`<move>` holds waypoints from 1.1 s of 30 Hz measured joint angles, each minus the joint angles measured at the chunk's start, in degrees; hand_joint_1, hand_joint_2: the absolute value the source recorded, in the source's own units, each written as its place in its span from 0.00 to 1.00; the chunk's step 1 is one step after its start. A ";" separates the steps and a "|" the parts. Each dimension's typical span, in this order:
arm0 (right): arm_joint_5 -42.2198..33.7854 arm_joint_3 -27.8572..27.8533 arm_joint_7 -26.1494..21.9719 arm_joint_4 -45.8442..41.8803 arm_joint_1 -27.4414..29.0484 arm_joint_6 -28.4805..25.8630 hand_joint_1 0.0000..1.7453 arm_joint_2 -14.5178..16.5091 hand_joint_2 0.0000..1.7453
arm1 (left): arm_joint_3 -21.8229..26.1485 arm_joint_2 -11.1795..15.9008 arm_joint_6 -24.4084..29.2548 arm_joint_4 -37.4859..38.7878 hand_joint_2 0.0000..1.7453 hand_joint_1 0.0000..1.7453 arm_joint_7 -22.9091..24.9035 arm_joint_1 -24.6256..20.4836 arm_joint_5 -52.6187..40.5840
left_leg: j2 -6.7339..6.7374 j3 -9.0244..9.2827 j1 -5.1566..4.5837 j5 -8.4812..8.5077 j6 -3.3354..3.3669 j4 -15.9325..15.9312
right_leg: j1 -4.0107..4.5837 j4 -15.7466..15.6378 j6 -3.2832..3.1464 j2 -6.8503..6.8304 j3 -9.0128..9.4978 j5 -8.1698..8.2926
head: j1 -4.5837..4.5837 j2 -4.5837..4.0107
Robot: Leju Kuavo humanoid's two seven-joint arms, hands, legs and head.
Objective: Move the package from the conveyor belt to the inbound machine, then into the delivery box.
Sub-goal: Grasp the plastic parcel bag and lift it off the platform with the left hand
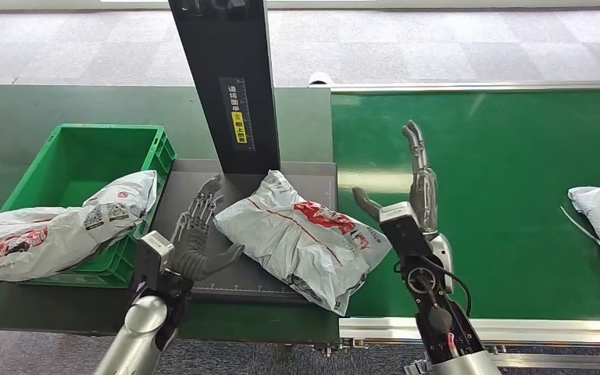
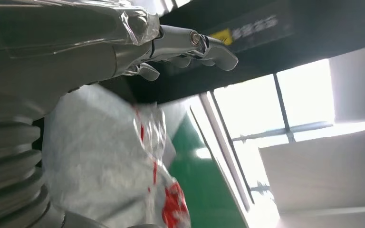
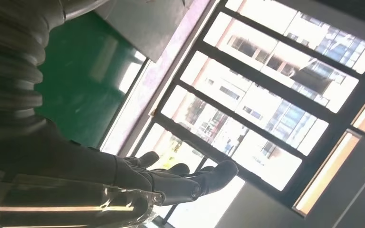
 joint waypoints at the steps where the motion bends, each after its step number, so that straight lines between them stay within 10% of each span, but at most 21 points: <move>1: 0.28 -1.20 0.37 -0.42 0.31 -0.04 0.00 -0.14 1.00 | -0.52 0.01 3.01 -0.54 1.00 0.00 -0.27 -0.27 -3.59 | 0.00 0.00 0.00 0.00 0.00 0.00 | 0.00 0.00 0.00 0.00 0.00 0.00 | 0.00 0.00; 15: 4.92 -8.09 4.11 -0.21 -0.79 0.84 0.00 0.26 1.00 | -11.64 -0.09 18.80 -0.49 1.00 0.00 9.95 -10.10 -43.77 | -0.05 -0.01 -0.01 0.02 0.02 0.01 | -0.01 0.00 0.01 -0.03 0.02 0.02 | -0.01 0.00; 25: 7.37 -8.51 4.90 0.86 -1.88 -0.67 0.00 0.42 1.00 | -18.68 -0.84 17.08 5.36 1.00 0.00 12.82 -14.92 -50.12 | -0.02 -0.02 -0.01 0.01 0.01 0.01 | -0.02 0.00 0.01 -0.01 -0.01 0.03 | -0.02 0.00; 33: 9.94 -10.27 5.37 0.13 -0.55 -1.15 0.00 0.71 1.00 | -23.59 -2.01 1.59 13.03 1.00 0.00 16.32 -17.71 -53.15 | -0.01 -0.02 -0.03 0.01 0.02 0.02 | -0.03 0.00 0.02 -0.01 0.00 0.03 | 0.00 0.00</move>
